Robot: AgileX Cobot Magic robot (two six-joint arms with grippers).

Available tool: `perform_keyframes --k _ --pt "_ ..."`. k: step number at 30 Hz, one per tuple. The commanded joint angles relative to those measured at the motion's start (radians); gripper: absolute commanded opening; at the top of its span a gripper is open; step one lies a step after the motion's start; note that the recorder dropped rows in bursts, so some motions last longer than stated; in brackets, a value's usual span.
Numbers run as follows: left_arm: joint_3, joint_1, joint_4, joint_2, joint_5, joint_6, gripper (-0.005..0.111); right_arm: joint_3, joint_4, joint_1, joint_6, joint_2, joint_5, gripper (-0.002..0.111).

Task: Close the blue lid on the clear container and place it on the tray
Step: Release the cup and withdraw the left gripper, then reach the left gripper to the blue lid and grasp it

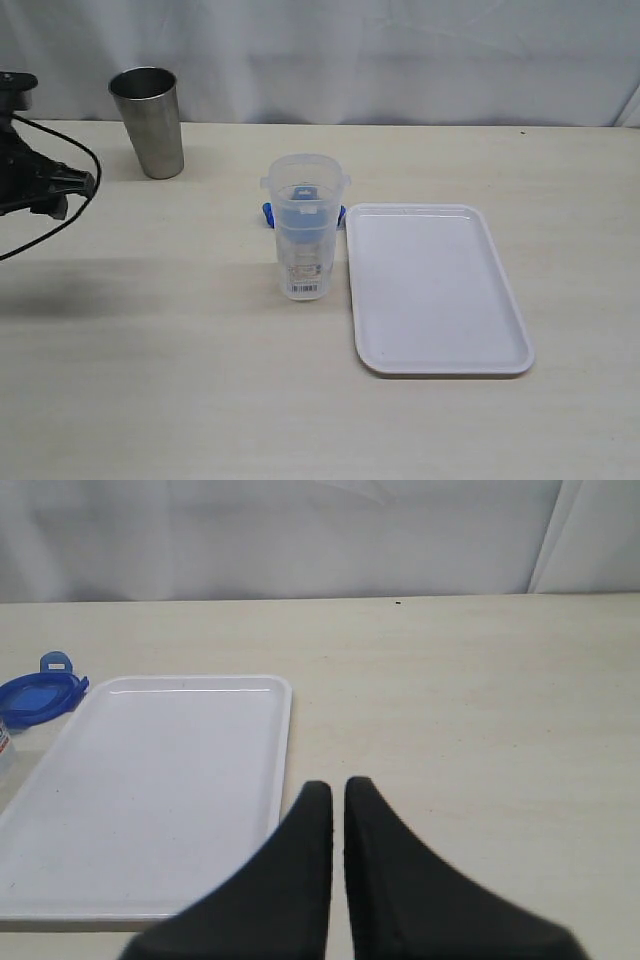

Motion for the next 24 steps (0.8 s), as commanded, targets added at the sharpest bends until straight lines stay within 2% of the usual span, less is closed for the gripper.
perform_keyframes --k 1,7,12,17,24 --pt "-0.009 -0.065 -0.141 -0.009 -0.013 0.089 0.047 0.002 0.002 -0.001 0.000 -0.004 0.001 0.005" --pt "-0.009 -0.102 -0.291 -0.009 -0.074 0.157 0.052 0.002 0.002 -0.001 0.000 -0.004 0.001 0.005" --pt "-0.001 -0.106 -0.321 -0.009 -0.207 0.152 0.051 0.002 0.002 -0.001 0.000 -0.004 0.001 0.005" --pt "0.011 -0.106 -0.528 0.031 -0.267 0.133 0.051 0.002 0.002 -0.001 0.000 -0.004 0.001 0.005" --pt "-0.057 -0.106 -0.832 0.185 -0.267 0.435 0.051 0.002 0.002 -0.001 0.000 -0.004 0.001 0.005"
